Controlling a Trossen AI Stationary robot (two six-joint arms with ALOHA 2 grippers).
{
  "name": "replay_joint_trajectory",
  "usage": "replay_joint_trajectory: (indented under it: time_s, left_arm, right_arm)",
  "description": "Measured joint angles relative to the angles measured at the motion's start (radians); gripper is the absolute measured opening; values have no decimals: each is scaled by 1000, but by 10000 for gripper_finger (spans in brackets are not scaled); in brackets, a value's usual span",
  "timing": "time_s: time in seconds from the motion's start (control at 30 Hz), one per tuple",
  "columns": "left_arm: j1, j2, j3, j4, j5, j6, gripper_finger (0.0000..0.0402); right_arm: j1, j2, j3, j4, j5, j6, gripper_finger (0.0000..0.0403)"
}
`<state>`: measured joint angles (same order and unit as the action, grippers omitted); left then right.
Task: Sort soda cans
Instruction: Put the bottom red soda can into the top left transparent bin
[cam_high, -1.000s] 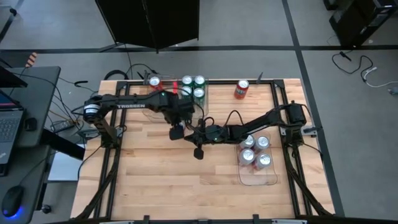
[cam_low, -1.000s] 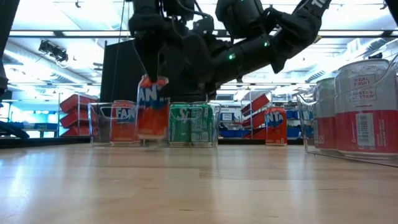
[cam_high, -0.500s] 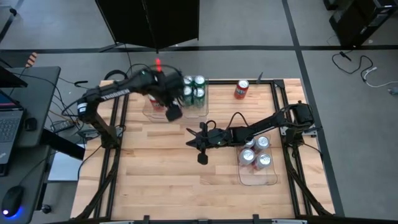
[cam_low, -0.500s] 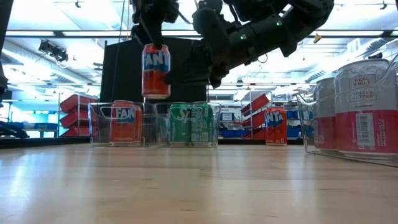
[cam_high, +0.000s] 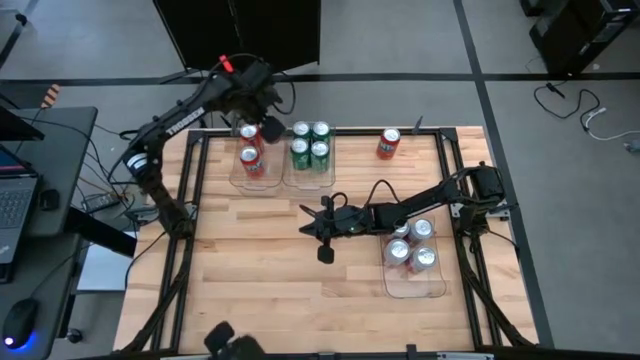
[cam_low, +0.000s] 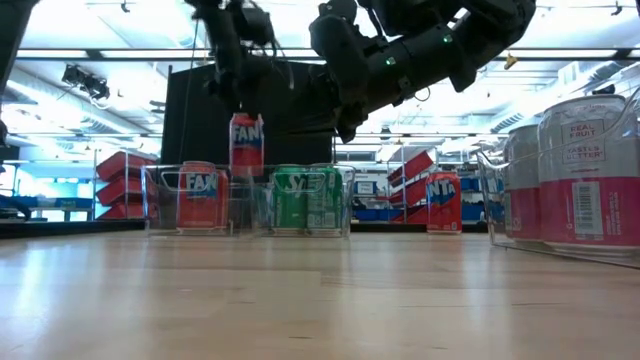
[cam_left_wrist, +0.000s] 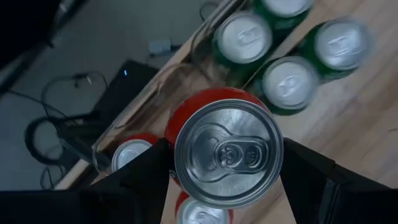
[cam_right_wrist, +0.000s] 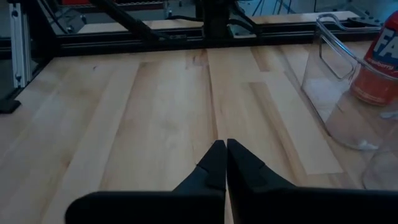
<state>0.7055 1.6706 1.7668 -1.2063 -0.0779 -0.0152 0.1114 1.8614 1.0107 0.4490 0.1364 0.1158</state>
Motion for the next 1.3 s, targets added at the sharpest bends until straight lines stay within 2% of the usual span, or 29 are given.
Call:
replay_joint_trajectory:
  time_s: [0.27, 0.43, 0.53, 0.87, 1.13, 1.2, 1.3]
  left_arm:
    - [43, 120, 0, 35, 27, 60, 250]
    - [54, 195, 0, 73, -42, 116, 250]
    - [71, 233, -1, 78, -45, 120, 250]
    - [95, 295, -1, 138, -15, 166, 249]
    - [100, 298, -1, 152, -17, 192, 248]
    - [100, 298, 0, 143, -29, 203, 265]
    - [99, 298, 0, 146, -57, 224, 313]
  right_arm:
    - [-2, 0, 0, -1, 0, -4, 1]
    - [-2, 0, 0, -2, 0, -3, 1]
    - [-2, 0, 0, -2, 0, -3, 1]
    - [-2, 0, 0, -2, 0, 5, 1]
    - [-2, 0, 0, -2, 0, 5, 1]
    - [-2, 0, 0, -2, 0, 5, 1]
    - [-2, 0, 0, -2, 0, 5, 1]
